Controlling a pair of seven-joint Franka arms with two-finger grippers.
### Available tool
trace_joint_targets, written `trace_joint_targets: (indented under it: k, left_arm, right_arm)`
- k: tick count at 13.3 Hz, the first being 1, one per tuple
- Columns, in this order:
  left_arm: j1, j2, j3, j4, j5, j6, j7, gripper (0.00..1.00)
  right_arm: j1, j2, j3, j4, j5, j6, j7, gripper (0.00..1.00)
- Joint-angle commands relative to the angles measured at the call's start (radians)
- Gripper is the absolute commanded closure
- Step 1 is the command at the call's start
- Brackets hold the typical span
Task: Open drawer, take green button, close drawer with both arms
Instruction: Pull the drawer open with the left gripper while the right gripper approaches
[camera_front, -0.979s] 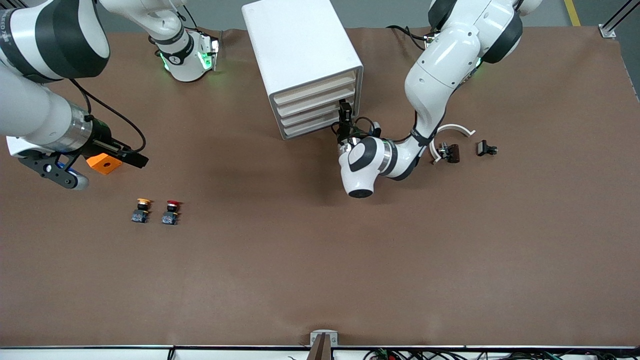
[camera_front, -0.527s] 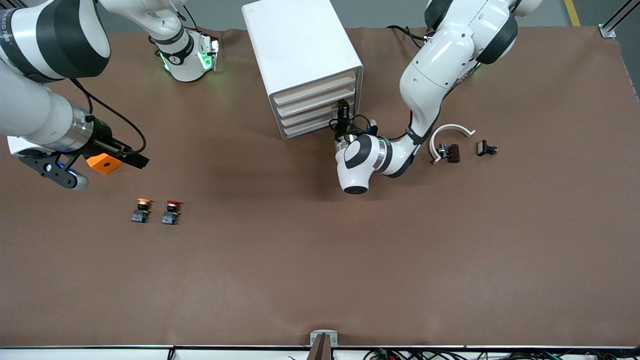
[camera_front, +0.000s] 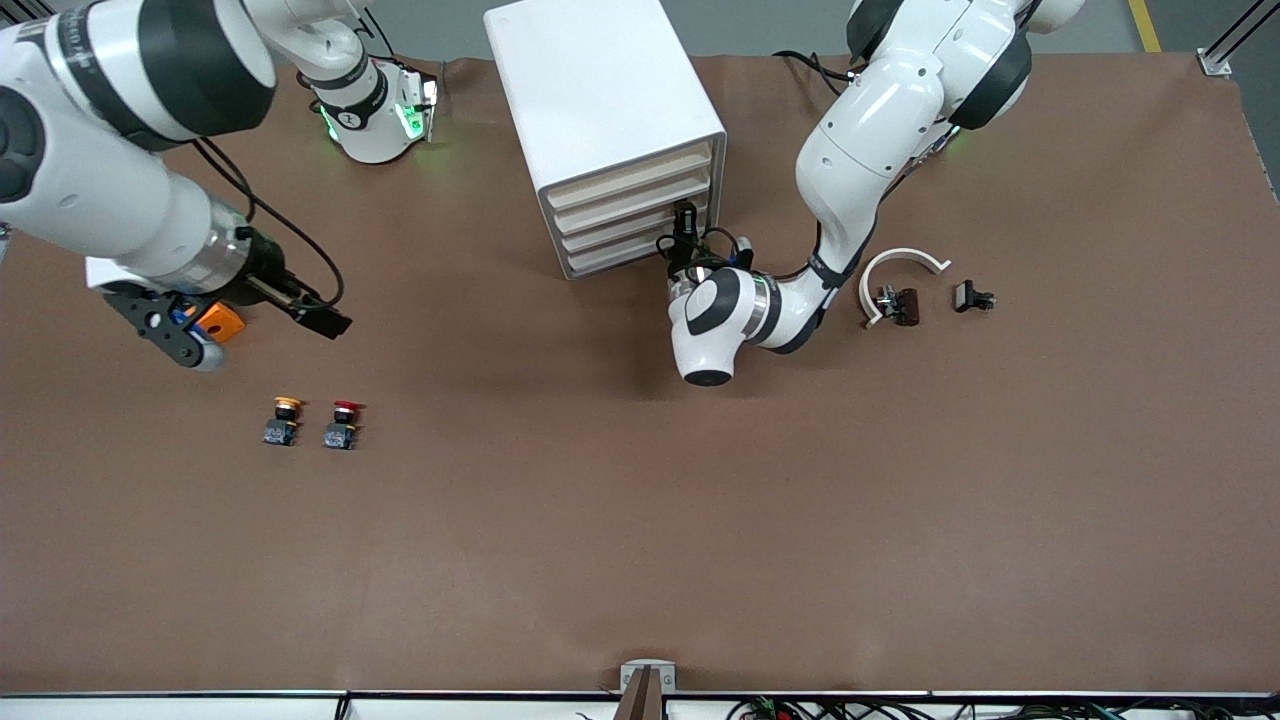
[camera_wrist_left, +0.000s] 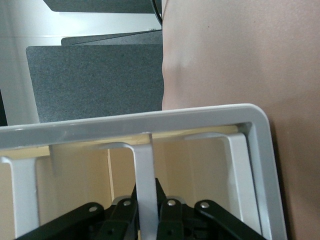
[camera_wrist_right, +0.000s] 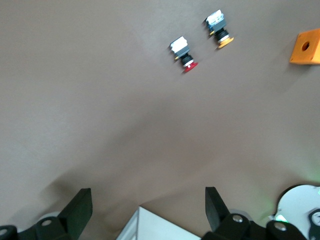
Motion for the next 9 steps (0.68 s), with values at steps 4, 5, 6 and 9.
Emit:
trace_joint_targets:
  k: [4, 5, 6, 9]
  left_arm:
    - [0.012, 0.009, 0.008, 0.017, -0.03, 0.005, 0.0, 1.0]
    - [0.023, 0.009, 0.011, 0.019, -0.035, 0.005, 0.0, 1.0]
    - [0.038, 0.009, 0.011, 0.019, -0.037, 0.007, 0.0, 0.99]
    - [0.072, 0.011, 0.029, 0.022, -0.037, 0.012, -0.002, 0.97]
  right_arm:
    - [0.094, 0.006, -0.005, -0.029, 0.008, 0.084, 0.173, 0.0]
    - [0.112, 0.006, -0.005, -0.041, 0.008, 0.11, 0.198, 0.0]
    - [0.132, 0.006, -0.005, -0.055, 0.008, 0.139, 0.228, 0.0]
    - [0.193, 0.007, -0.006, -0.087, 0.002, 0.208, 0.316, 0.0]
